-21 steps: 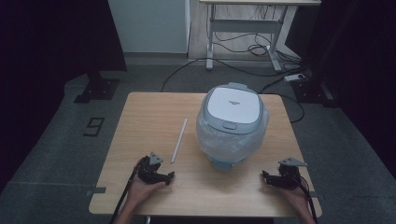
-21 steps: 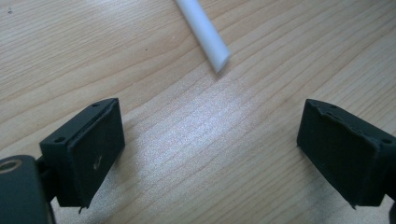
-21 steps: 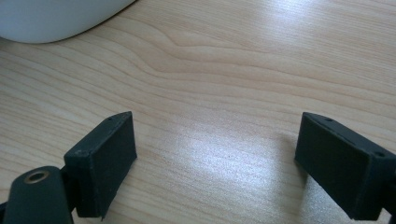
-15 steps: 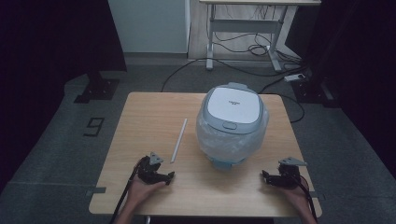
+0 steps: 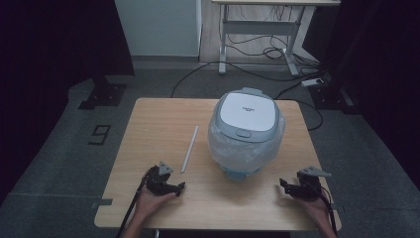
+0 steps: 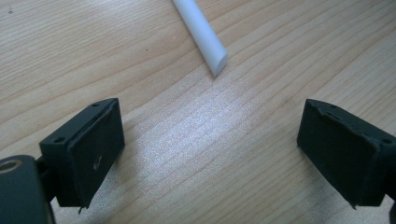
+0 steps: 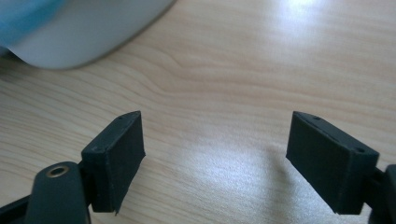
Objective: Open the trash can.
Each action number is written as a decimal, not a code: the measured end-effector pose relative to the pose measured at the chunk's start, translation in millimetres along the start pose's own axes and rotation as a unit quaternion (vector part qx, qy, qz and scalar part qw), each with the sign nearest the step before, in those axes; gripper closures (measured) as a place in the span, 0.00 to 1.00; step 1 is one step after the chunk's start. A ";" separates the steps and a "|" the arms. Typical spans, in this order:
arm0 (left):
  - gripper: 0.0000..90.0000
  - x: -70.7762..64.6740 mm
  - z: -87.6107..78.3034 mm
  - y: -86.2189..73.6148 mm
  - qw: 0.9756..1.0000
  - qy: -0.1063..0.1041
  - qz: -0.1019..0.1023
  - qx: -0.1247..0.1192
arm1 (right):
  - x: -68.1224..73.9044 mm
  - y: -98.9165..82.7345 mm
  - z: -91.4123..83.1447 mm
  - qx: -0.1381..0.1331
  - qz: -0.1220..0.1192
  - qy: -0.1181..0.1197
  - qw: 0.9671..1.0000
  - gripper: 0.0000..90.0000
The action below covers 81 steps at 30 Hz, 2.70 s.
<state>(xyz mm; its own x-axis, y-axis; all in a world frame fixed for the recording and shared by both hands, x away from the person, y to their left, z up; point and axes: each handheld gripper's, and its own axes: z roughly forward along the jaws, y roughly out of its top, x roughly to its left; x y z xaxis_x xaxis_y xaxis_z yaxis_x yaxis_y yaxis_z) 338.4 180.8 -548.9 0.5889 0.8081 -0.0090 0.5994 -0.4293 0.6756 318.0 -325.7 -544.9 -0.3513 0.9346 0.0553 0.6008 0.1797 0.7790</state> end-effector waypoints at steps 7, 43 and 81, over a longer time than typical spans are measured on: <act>0.08 0.0 -0.1 0.0 1.000 0.000 0.000 0.001 | -2.7 3.7 -16.7 -0.036 0.012 0.016 0.999 0.27; 0.07 0.1 0.2 0.3 1.000 0.000 0.001 0.001 | 19.2 54.7 -82.0 -0.153 -0.031 0.164 0.974 1.00; 0.08 -0.5 0.3 0.5 1.000 0.002 -0.003 0.001 | 54.6 144.8 -113.4 -0.198 -0.082 0.217 0.952 1.00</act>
<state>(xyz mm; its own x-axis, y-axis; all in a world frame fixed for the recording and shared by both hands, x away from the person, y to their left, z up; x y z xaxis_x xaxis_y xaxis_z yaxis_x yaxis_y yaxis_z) 338.6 180.1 -548.8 0.5836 0.8120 -0.0096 0.6033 -0.4257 0.6744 304.3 -283.4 -358.2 -0.7318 0.6742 0.0994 0.2254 0.1018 0.9689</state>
